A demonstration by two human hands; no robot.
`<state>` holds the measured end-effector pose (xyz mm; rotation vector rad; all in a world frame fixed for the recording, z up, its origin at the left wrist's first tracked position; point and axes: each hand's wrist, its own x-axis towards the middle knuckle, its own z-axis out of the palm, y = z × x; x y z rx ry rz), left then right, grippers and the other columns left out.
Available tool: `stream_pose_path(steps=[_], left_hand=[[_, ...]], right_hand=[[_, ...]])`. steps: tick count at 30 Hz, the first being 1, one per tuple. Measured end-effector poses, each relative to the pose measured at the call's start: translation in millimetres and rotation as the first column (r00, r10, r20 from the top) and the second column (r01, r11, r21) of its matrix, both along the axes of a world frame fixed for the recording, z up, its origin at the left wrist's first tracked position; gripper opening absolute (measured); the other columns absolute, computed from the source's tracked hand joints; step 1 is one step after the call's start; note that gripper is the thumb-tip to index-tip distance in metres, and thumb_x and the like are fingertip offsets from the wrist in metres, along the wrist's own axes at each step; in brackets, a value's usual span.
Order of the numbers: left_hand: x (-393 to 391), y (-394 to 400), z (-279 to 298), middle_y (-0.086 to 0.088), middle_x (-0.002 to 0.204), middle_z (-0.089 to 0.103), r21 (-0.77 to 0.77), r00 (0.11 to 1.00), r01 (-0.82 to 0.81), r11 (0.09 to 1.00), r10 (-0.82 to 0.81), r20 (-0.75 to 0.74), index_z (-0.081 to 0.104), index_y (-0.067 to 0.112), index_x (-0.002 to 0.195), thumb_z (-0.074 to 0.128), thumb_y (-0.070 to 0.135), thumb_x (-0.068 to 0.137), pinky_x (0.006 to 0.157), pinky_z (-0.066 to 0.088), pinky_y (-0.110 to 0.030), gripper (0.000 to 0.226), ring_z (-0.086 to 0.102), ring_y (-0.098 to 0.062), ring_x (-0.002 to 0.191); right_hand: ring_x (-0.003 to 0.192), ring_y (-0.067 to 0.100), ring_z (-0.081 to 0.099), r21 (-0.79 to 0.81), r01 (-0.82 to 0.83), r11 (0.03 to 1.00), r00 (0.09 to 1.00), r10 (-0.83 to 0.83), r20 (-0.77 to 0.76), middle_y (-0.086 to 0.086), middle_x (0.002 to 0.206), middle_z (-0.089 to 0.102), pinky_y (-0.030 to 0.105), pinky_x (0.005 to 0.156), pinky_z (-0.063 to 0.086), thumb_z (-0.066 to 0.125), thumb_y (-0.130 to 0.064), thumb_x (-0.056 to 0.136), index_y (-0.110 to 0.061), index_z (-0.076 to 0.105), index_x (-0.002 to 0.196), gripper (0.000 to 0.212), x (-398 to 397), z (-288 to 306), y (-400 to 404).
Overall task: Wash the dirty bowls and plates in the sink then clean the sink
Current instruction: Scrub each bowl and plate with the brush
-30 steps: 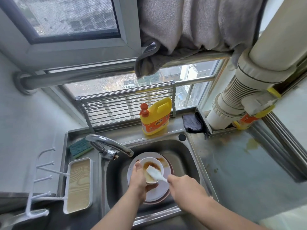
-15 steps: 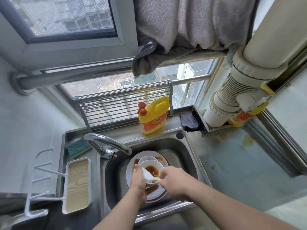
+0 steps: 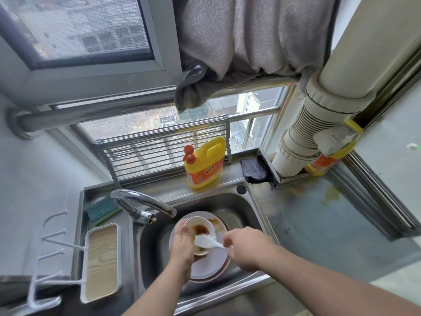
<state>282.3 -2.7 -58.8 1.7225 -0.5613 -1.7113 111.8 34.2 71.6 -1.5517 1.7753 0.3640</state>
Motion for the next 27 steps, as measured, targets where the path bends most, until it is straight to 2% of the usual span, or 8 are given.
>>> stream_pose_path(steps=[2, 4, 8, 10, 16, 21, 24, 27], left_hand=[[-2.1, -0.4, 1.3, -0.007, 0.129, 0.067, 0.009, 0.998, 0.056, 0.998, -0.057, 0.026, 0.055, 0.041, 0.136, 0.038, 0.052, 0.111, 0.067, 0.065, -0.050, 0.032, 0.069, -0.035, 0.110], [-5.5, -3.3, 1.7, -0.004, 0.126, 0.068, 0.036, 0.997, 0.057, 0.998, -0.059, 0.047, 0.056, 0.044, 0.134, 0.039, 0.051, 0.111, 0.066, 0.064, -0.049, 0.029, 0.070, -0.033, 0.108], [-1.6, -13.0, 3.1, -0.006, 0.125, 0.061, -0.021, 0.989, 0.031, 0.999, -0.027, 0.147, 0.063, 0.057, 0.107, 0.045, 0.040, 0.111, 0.065, 0.064, -0.060, 0.026, 0.066, -0.035, 0.107], [4.1, -11.7, 3.9, -0.009, 0.126, 0.053, -0.063, 0.964, 0.084, 0.994, -0.065, 0.258, 0.059, 0.053, 0.106, 0.047, 0.033, 0.110, 0.061, 0.064, -0.059, 0.023, 0.064, -0.033, 0.102], [7.8, -5.6, 2.5, -0.001, 0.121, 0.063, -0.061, 0.967, 0.159, 0.985, -0.142, 0.214, 0.060, 0.053, 0.106, 0.055, 0.023, 0.108, 0.066, 0.065, -0.056, 0.031, 0.066, -0.033, 0.107], [7.5, -8.1, -6.9, -0.001, 0.119, 0.073, -0.078, 0.980, 0.071, 0.994, -0.055, 0.193, 0.068, 0.051, 0.113, 0.056, 0.008, 0.103, 0.074, 0.065, -0.060, 0.045, 0.072, -0.030, 0.104], [9.8, -5.8, -3.9, 0.002, 0.117, 0.073, -0.019, 0.977, 0.128, 0.992, -0.123, 0.175, 0.070, 0.050, 0.113, 0.051, 0.012, 0.107, 0.069, 0.065, -0.058, 0.043, 0.071, -0.031, 0.104], [10.2, -8.4, 4.7, 0.000, 0.120, 0.069, 0.033, 0.957, 0.227, 0.973, -0.229, 0.176, 0.071, 0.049, 0.112, 0.051, 0.037, 0.110, 0.063, 0.065, -0.047, 0.024, 0.067, -0.032, 0.107]], right_hand=[[0.113, 0.031, 0.064, -0.056, -0.175, 0.983, 0.966, 0.160, -0.201, 0.002, 0.124, 0.065, 0.037, 0.082, 0.052, 0.053, -0.014, 0.098, -0.041, 0.058, 0.128, 0.041, 1.0, 0.8, -1.0], [0.114, 0.035, 0.065, -0.094, -0.268, 0.959, 0.941, 0.239, -0.241, 0.008, 0.124, 0.065, 0.041, 0.084, 0.054, 0.051, -0.005, 0.098, -0.032, 0.055, 0.133, 0.044, 9.0, -3.5, 2.1], [0.102, 0.031, 0.065, -0.037, 0.048, 0.998, 0.997, -0.046, 0.062, 0.005, 0.117, 0.066, 0.034, 0.078, 0.047, 0.050, -0.029, 0.102, -0.034, 0.059, 0.126, 0.026, 22.5, -23.7, 21.5], [0.096, 0.022, 0.064, -0.010, 0.115, 0.993, 0.976, -0.111, 0.189, -0.002, 0.116, 0.066, 0.029, 0.078, 0.046, 0.055, -0.037, 0.100, -0.037, 0.064, 0.126, 0.027, 18.3, -24.3, 20.2], [0.108, 0.034, 0.065, -0.079, -0.168, 0.983, 0.975, 0.154, -0.159, 0.006, 0.119, 0.067, 0.037, 0.076, 0.047, 0.051, -0.014, 0.099, -0.035, 0.058, 0.124, 0.034, 6.8, -21.1, 5.2], [0.111, 0.030, 0.063, -0.019, 0.003, 1.000, 0.993, -0.001, 0.116, 0.002, 0.124, 0.065, 0.037, 0.088, 0.051, 0.049, -0.032, 0.100, -0.037, 0.061, 0.125, 0.028, 28.6, -26.7, 26.4], [0.112, 0.031, 0.065, -0.049, -0.104, 0.993, 0.994, 0.102, -0.044, 0.002, 0.125, 0.067, 0.037, 0.087, 0.052, 0.051, -0.021, 0.098, -0.038, 0.060, 0.127, 0.034, 10.1, -26.3, 14.9], [0.108, 0.034, 0.067, -0.149, -0.328, 0.933, 0.930, 0.290, -0.227, 0.006, 0.118, 0.067, 0.040, 0.081, 0.055, 0.053, -0.005, 0.097, -0.032, 0.058, 0.131, 0.043, 0.9, -19.8, 0.3]])
